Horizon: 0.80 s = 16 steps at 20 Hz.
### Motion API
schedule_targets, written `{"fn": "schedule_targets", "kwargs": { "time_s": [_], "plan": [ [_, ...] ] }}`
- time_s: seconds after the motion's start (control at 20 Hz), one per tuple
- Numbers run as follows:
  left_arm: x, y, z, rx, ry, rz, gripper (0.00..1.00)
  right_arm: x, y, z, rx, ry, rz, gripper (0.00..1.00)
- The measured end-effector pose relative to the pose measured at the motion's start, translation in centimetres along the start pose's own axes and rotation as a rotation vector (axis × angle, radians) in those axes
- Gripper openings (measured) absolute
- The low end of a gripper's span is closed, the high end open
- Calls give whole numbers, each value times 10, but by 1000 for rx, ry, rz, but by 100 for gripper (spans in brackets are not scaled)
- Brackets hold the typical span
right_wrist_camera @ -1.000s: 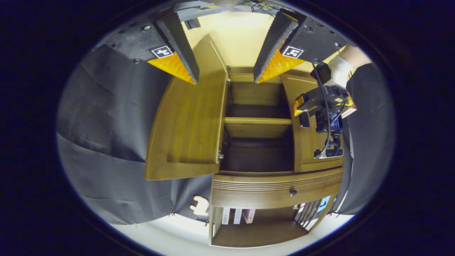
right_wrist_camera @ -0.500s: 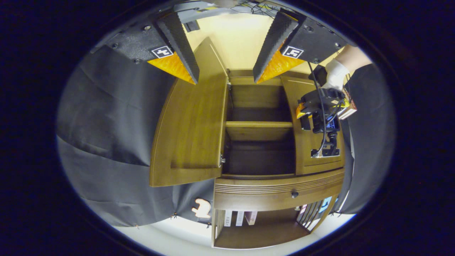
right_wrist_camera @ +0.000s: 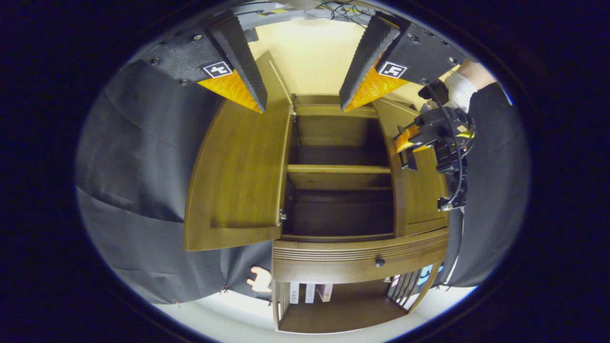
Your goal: Open the right door of the double-door shoe cabinet with the right hand, and open the left door with the left hand.
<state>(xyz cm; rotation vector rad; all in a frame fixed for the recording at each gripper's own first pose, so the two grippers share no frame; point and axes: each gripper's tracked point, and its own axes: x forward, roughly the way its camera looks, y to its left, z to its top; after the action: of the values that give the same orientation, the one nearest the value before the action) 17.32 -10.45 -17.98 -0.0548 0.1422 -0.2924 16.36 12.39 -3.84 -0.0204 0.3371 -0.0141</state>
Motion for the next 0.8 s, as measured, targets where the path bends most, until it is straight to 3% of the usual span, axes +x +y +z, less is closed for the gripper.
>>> {"fn": "schedule_targets", "kwargs": {
  "time_s": [0.3, 0.8],
  "plan": [
    [-54, 15, -4, -30, 6, -8, 29, 7, 33, -7, -9, 23, 100, 96],
    [-119, 53, -8, -82, 12, 61, 28, 8, 75, -18, -11, 44, 246, 96]
  ]
}}
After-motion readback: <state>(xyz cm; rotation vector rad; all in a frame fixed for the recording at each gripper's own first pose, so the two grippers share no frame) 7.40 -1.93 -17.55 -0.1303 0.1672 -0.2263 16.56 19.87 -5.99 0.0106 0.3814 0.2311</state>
